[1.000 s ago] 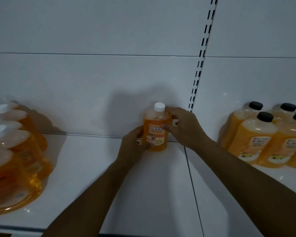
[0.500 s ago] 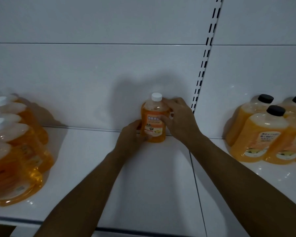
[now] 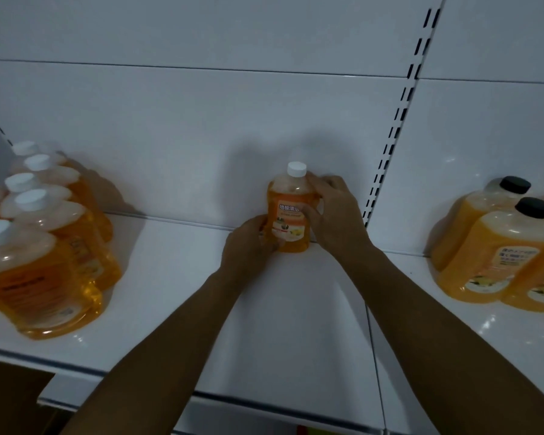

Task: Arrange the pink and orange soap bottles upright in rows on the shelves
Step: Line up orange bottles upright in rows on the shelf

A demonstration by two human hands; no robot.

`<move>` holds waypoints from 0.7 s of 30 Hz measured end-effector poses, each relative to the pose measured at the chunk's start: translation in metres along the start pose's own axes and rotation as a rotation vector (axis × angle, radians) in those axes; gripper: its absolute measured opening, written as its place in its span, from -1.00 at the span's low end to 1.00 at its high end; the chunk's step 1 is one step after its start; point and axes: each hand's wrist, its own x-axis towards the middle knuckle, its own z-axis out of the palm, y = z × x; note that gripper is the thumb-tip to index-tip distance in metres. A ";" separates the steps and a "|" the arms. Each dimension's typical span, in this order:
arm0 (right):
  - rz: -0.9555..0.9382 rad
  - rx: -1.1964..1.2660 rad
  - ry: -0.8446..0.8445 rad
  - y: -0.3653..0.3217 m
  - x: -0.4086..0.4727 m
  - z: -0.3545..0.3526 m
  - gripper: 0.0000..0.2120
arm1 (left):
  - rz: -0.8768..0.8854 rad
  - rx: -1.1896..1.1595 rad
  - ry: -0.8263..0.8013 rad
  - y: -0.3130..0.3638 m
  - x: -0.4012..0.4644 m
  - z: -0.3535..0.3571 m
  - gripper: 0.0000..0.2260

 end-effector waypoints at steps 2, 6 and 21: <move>0.008 0.004 -0.003 -0.003 0.000 -0.001 -0.49 | -0.015 0.036 0.016 0.002 -0.003 -0.002 -0.63; 0.035 -0.007 0.013 -0.009 -0.002 -0.004 -0.42 | -0.071 0.126 0.009 -0.004 -0.018 -0.009 -0.39; -0.347 0.494 -0.356 -0.201 -0.035 0.104 -0.50 | -0.118 0.126 0.584 -0.053 -0.181 -0.152 -0.80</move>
